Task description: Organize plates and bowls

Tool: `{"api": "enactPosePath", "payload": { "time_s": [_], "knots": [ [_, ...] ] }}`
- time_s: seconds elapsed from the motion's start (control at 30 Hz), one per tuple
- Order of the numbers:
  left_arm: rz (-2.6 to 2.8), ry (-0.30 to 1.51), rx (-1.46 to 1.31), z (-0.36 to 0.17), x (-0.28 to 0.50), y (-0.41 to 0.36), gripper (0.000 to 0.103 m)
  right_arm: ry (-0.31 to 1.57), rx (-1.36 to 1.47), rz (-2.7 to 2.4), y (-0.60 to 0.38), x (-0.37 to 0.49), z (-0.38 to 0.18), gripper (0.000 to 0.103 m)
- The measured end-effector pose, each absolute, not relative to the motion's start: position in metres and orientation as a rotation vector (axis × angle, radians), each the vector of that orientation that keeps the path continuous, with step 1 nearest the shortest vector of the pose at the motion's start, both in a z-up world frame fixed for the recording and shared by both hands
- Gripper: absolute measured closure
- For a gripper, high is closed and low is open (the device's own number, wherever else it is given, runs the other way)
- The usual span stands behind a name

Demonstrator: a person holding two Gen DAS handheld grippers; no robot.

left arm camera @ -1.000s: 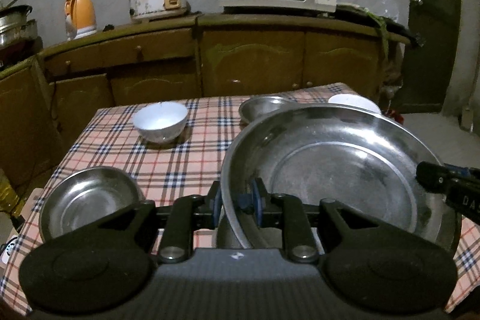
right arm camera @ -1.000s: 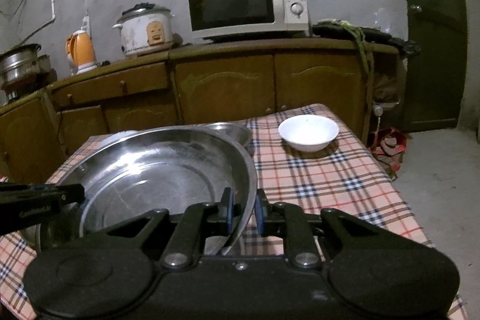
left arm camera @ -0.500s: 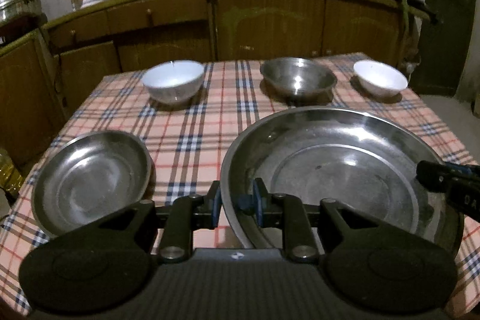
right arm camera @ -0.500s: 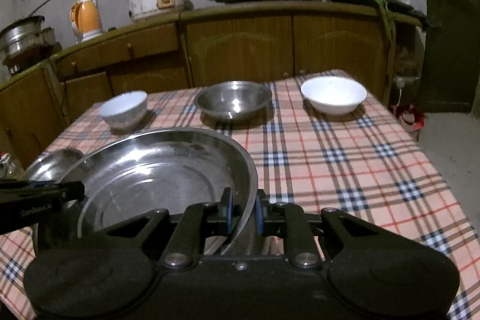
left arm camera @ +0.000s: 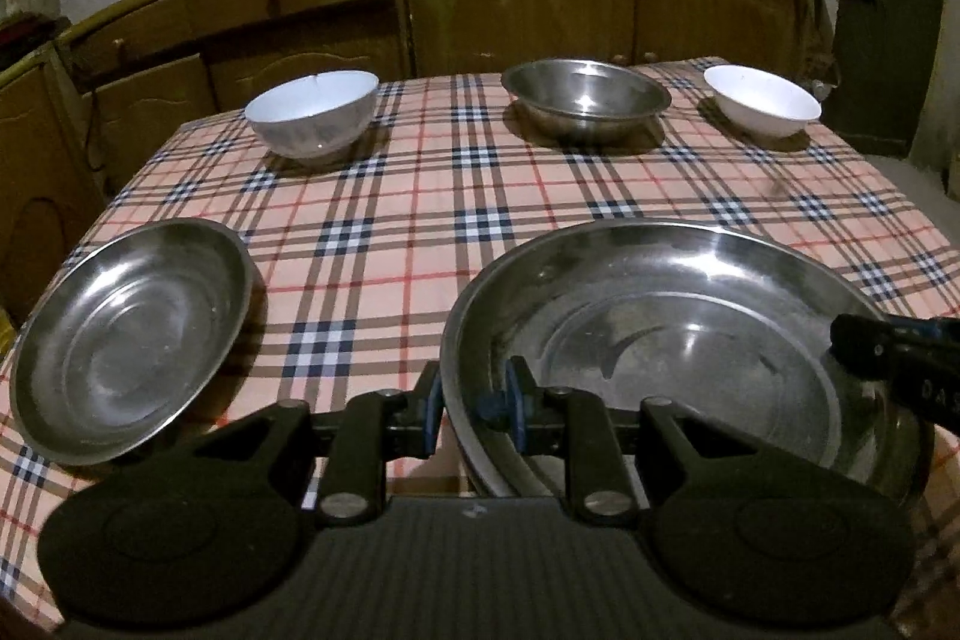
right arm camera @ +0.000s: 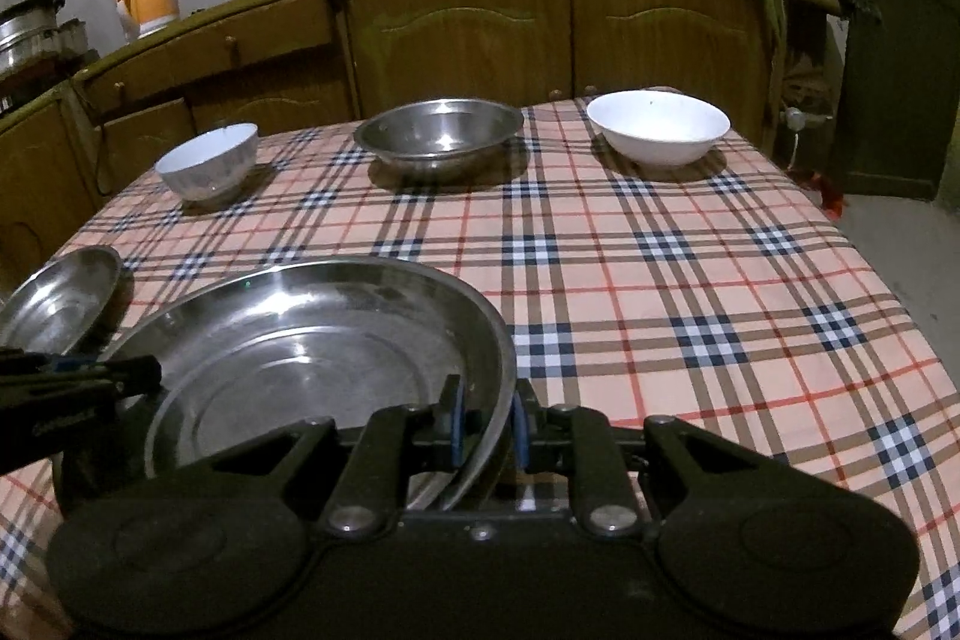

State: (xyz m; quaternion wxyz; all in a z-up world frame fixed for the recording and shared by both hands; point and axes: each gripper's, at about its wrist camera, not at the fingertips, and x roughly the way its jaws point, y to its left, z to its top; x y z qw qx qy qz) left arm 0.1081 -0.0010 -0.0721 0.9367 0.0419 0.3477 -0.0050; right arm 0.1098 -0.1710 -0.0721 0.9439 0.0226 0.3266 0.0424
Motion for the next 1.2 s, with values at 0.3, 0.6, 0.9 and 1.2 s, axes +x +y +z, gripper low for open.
{"api": "enactPosePath", "payload": {
  "time_s": [0.3, 0.6, 0.9, 1.2],
  "knots": [
    [-0.005, 0.685, 0.068, -0.079, 0.115, 0.000, 0.080, 0.649, 0.020, 0.079, -0.168, 0.115, -0.079, 0.080],
    [-0.008, 0.675, 0.076, -0.085, 0.121, -0.003, 0.070, 0.650, -0.010, 0.078, -0.164, 0.123, -0.079, 0.076],
    [-0.007, 0.668, 0.046, -0.084, 0.121, 0.002, 0.065, 0.642, -0.027, 0.077, -0.166, 0.121, -0.074, 0.055],
    [0.008, 0.644, 0.015, -0.061, 0.115, 0.014, 0.057, 0.563, -0.014, 0.114, -0.159, 0.112, -0.040, 0.041]
  ]
}}
